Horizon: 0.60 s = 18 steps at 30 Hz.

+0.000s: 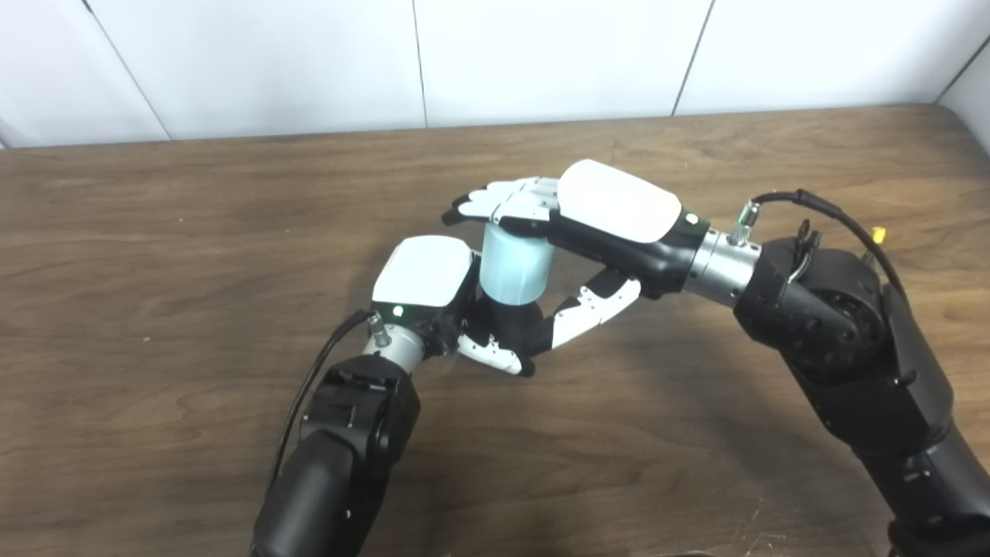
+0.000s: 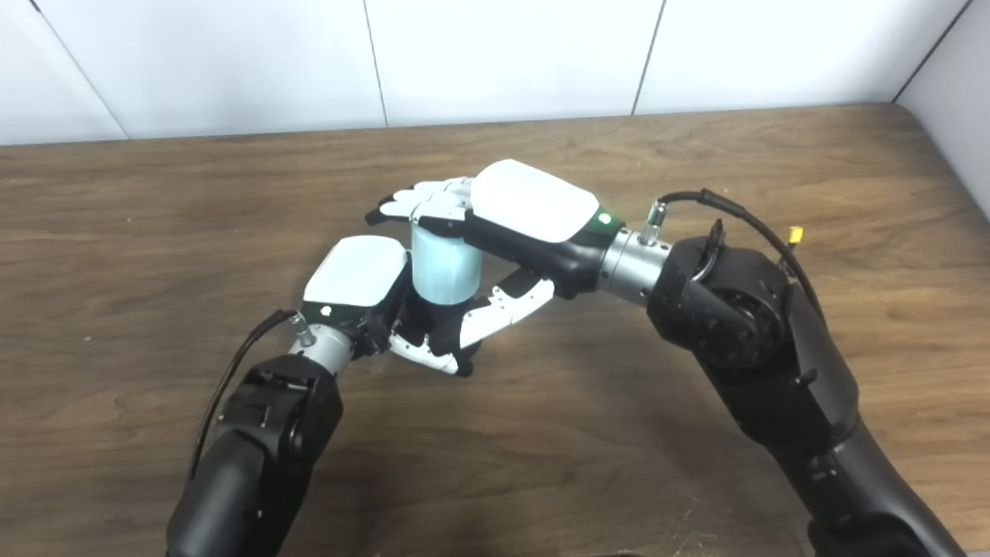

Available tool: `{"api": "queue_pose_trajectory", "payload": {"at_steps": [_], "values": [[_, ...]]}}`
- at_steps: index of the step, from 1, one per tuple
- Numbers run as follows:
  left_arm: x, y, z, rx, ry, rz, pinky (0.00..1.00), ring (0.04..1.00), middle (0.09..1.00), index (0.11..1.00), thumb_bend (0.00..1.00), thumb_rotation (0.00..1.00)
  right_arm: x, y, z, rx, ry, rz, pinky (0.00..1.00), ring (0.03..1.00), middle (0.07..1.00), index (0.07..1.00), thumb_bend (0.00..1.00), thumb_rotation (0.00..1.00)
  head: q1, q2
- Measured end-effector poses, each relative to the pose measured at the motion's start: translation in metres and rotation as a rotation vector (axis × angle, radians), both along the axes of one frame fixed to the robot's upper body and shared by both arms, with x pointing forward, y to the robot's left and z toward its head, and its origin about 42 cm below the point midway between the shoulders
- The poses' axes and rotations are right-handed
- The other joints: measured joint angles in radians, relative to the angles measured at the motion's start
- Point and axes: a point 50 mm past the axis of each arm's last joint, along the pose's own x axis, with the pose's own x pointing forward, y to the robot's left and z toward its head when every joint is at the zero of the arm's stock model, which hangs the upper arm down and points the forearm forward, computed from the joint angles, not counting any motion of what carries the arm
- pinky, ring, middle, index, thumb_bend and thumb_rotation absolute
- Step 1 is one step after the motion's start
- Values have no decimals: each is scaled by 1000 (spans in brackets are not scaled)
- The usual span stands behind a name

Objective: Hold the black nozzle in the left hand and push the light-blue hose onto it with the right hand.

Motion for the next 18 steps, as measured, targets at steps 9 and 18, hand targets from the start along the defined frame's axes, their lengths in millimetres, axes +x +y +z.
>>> {"api": "queue_pose_trajectory", "payload": {"at_steps": [9, 18], "values": [[0, 1, 0, 9, 12, -2, 414, 501, 529, 471, 519, 0, -9, -3, -12, -14, -17, -32, 969, 995, 989, 961, 657, 1000, 0, 3], [1, 1, 1, 30, 12, 1, 404, 491, 523, 473, 520, 0, -15, -1, -15, -3, -28, -27, 983, 994, 981, 969, 679, 1000, 0, 5]]}}
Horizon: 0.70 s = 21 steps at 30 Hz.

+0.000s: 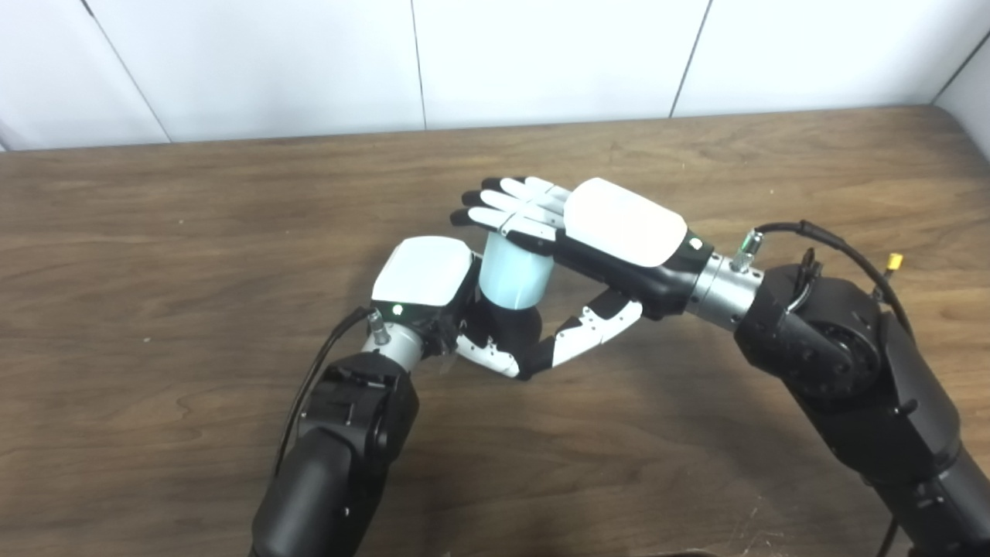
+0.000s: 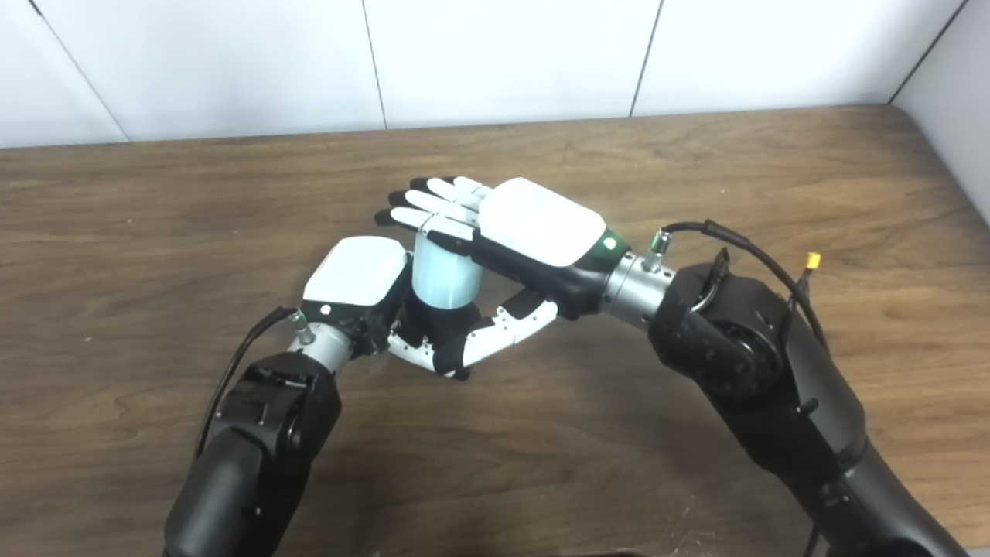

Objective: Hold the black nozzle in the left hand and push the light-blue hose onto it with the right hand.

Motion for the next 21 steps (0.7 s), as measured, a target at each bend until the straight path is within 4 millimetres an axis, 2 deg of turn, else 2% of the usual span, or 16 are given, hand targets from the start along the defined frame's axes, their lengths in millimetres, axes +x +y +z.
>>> {"api": "queue_pose_trajectory", "payload": {"at_steps": [12, 21], "values": [[0, 0, 0, 13, -3, -4, 367, 468, 505, 478, 523, 0, -6, 5, -2, 7, 2, 26, 981, 985, 973, 960, 690, 1000, -2, 5], [1, -1, 1, 18, 3, -5, 379, 478, 508, 477, 523, 0, -5, 6, -2, 1, -2, 29, 958, 959, 955, 946, 699, 1000, 0, 9]]}}
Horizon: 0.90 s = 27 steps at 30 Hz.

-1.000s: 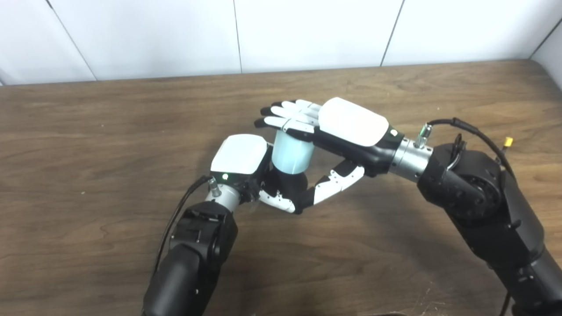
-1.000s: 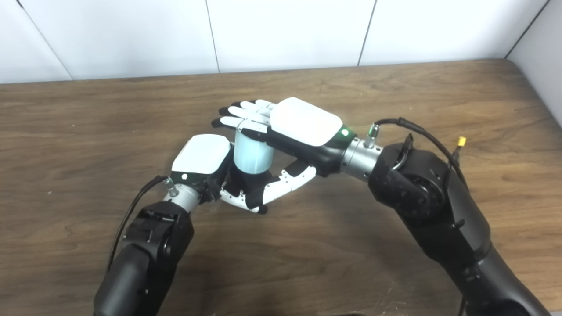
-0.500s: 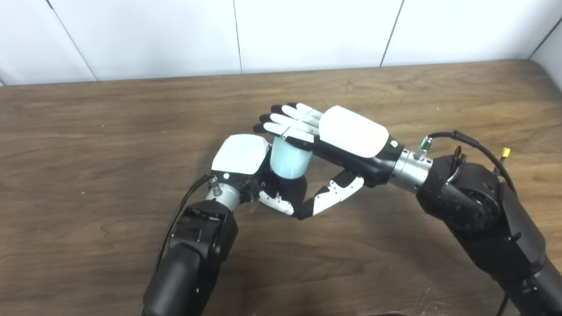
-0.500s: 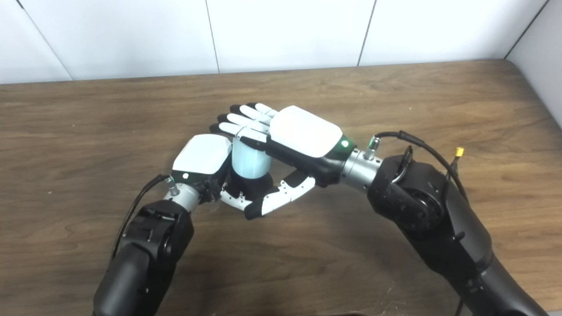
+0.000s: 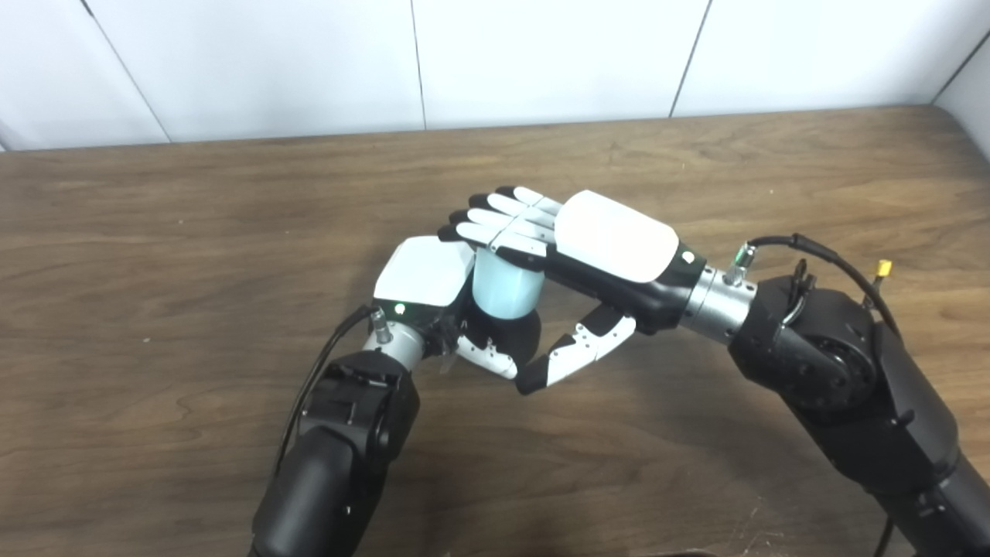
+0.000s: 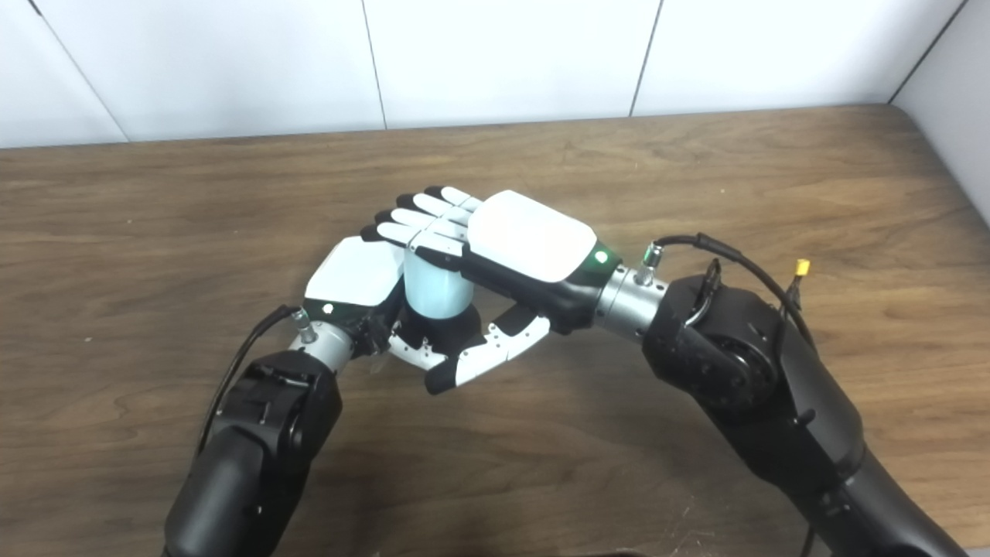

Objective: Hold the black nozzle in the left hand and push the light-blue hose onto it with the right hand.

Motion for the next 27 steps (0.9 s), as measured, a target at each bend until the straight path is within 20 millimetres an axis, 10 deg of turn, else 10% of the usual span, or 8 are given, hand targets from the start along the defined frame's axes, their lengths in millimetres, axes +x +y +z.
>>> {"api": "queue_pose_trajectory", "payload": {"at_steps": [27], "values": [[-1, -1, 1, -6, 3, 4, 362, 469, 474, 486, 525, 0, 1, 6, 4, -38, -21, -33, 951, 961, 954, 933, 778, 1000, -3, 23]]}}
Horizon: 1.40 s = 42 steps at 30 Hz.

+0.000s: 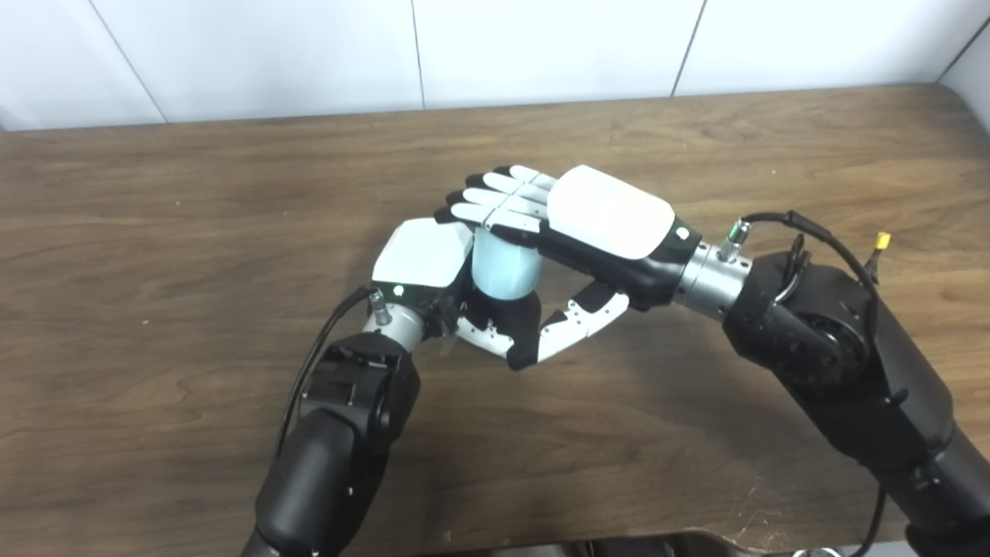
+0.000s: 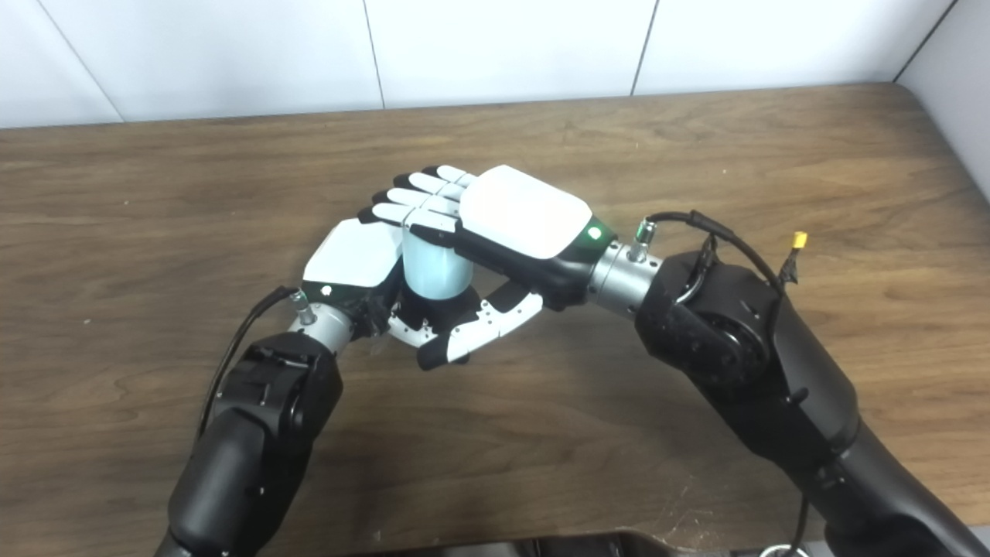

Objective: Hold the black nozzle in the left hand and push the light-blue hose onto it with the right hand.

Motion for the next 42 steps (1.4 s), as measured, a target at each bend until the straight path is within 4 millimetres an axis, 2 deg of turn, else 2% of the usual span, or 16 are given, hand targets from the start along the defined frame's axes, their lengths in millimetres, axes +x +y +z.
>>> {"api": "queue_pose_trajectory", "payload": {"at_steps": [5, 14, 17, 23, 38, 42], "values": [[0, 0, 0, -3, -3, 1, 323, 431, 438, 489, 525, 0, -1, 0, 1, -12, -3, -4, 961, 968, 955, 933, 784, 1000, 0, 0], [0, 1, -1, -4, -2, 3, 344, 451, 466, 486, 526, 0, -2, 3, 1, -30, -16, -13, 960, 965, 947, 924, 753, 1000, 2, 3], [0, 1, -1, -4, -2, 3, 337, 444, 451, 487, 526, 0, -2, 3, 1, -32, -17, -14, 960, 964, 951, 930, 756, 1000, 0, 6], [-1, 0, -1, -3, -2, 2, 348, 451, 448, 488, 526, 0, -3, 1, 3, -28, -7, -16, 965, 984, 986, 963, 742, 1000, 2, 6], [-1, -2, -1, -3, -1, -10, 327, 430, 445, 487, 526, 0, -20, -6, 11, -66, 35, -33, 968, 986, 966, 949, 773, 1000, 0, 6], [-1, -2, -1, -3, 1, -10, 336, 438, 450, 487, 526, 0, -20, -5, 11, -66, 37, -33, 979, 992, 979, 966, 728, 1000, 0, 6]]}}
